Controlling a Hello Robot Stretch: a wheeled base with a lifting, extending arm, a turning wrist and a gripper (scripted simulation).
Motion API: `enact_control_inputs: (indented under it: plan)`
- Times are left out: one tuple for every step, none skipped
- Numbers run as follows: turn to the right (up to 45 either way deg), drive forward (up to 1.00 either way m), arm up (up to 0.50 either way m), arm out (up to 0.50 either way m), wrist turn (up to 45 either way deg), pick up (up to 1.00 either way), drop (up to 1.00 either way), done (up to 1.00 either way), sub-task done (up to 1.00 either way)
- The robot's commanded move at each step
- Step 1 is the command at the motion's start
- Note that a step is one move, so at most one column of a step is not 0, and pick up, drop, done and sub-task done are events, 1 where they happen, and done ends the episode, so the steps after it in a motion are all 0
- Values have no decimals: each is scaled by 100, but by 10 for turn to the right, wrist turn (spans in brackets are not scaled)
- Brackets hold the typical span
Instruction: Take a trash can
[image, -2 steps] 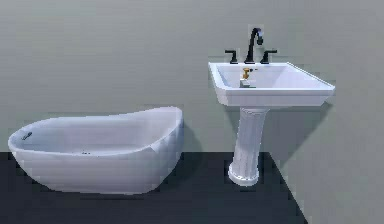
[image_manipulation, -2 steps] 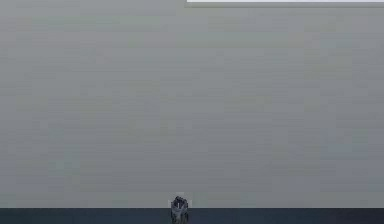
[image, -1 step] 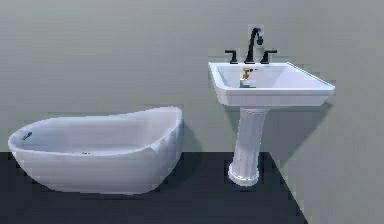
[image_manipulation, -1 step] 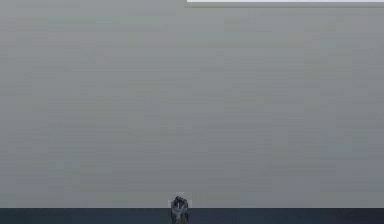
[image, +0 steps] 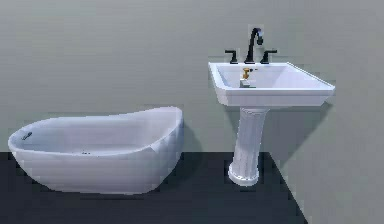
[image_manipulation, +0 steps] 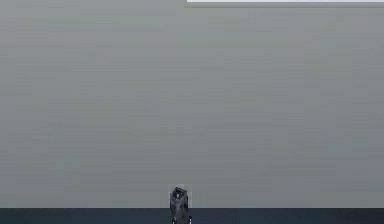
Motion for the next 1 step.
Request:
enact_control_inputs:
  plan:
    - [0, 0, 0, 0, 0, 0, 0, 100, 0]
